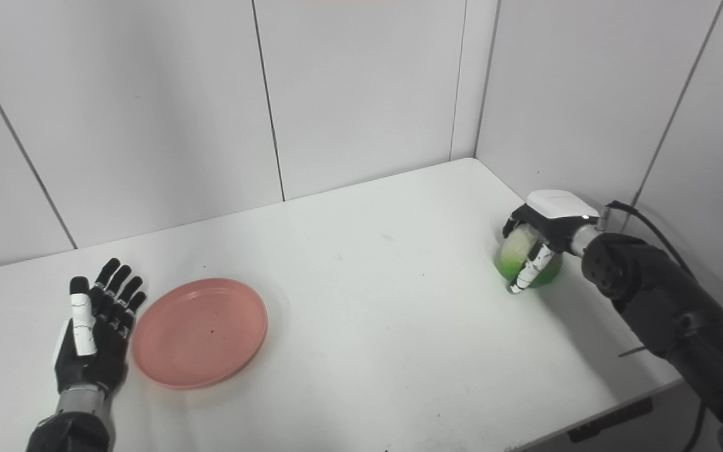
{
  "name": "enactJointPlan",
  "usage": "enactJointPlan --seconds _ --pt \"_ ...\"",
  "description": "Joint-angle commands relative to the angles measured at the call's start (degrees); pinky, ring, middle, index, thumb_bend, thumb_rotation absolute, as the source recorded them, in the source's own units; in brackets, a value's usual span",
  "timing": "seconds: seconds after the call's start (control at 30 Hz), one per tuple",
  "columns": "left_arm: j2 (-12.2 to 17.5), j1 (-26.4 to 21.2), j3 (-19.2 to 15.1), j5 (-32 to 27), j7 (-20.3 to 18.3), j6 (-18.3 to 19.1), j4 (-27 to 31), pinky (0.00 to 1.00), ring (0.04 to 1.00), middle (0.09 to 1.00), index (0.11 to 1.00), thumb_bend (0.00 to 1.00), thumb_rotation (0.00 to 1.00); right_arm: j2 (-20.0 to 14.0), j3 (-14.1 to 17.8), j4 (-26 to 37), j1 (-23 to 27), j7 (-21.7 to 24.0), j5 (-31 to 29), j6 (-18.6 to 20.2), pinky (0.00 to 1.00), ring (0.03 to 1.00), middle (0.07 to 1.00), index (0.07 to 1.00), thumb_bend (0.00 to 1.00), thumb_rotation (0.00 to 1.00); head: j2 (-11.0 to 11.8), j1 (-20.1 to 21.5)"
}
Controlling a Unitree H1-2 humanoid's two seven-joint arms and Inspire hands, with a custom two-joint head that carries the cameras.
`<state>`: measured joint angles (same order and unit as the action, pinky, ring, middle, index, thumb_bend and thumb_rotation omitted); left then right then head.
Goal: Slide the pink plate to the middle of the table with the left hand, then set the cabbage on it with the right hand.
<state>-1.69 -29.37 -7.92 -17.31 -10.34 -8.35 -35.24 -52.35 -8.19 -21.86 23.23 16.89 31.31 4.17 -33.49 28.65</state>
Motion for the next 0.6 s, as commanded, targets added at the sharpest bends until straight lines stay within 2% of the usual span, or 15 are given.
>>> enactJointPlan --seconds 0.0,0.17,0.33,0.37,0.4,0.47,0.57 --pt "-0.43 0.45 0.15 0.09 0.0 0.03 -0.47 0.93 0.921 0.941 0.875 0.97 0.85 -1.5 -1.06 2.39 1.18 4.68 -0.31 1.91 0.27 0.32 0.399 0.49 0.51 0.13 0.02 -0.12" --pt "-0.39 0.54 0.48 0.55 0.31 0.2 -0.2 0.91 0.913 0.934 0.876 0.96 0.85 -2.67 -0.24 3.68 3.68 7.54 -2.53 -0.89 0.25 0.304 0.381 0.489 0.51 0.12 0.02 -0.12" --pt "-0.32 0.55 0.9 0.93 0.32 0.13 -0.08 0.88 0.911 0.929 0.87 0.95 0.85 -3.27 -0.29 7.54 7.47 11.65 -3.48 -1.01 0.24 0.293 0.375 0.488 0.52 0.12 -0.01 -0.41" --pt "-0.35 0.51 0.98 1.05 0.38 0.12 -0.14 0.87 0.91 0.931 0.87 0.95 0.86 -3.31 -0.43 8.44 8.51 12.83 -3.5 -0.77 0.25 0.303 0.434 0.487 0.52 0.05 0.03 -0.47" --pt "-0.43 0.47 0.98 1.12 0.47 0.1 -0.2 0.87 0.907 0.931 0.87 0.96 0.85 -3.27 -0.59 9.23 9.66 13.9 -3.63 -0.73 0.26 0.309 0.458 0.487 0.53 0.02 0.03 -0.47" --pt "-0.63 0.44 0.93 1.17 0.55 -0.07 -0.28 0.86 0.901 0.925 0.867 0.96 0.85 -2.93 -0.85 11.26 11.84 15.59 -3.84 -0.73 0.26 0.317 0.445 0.512 0.52 0.01 0.07 -0.51" --pt "-0.94 0.51 0.93 1.03 0.42 -0.06 -0.11 0.86 0.897 0.925 0.865 0.96 0.84 -1.8 -1.22 14.81 14.68 18.05 -3.94 0.74 0.24 0.293 0.471 0.49 0.53 0.0 0.14 -0.62"
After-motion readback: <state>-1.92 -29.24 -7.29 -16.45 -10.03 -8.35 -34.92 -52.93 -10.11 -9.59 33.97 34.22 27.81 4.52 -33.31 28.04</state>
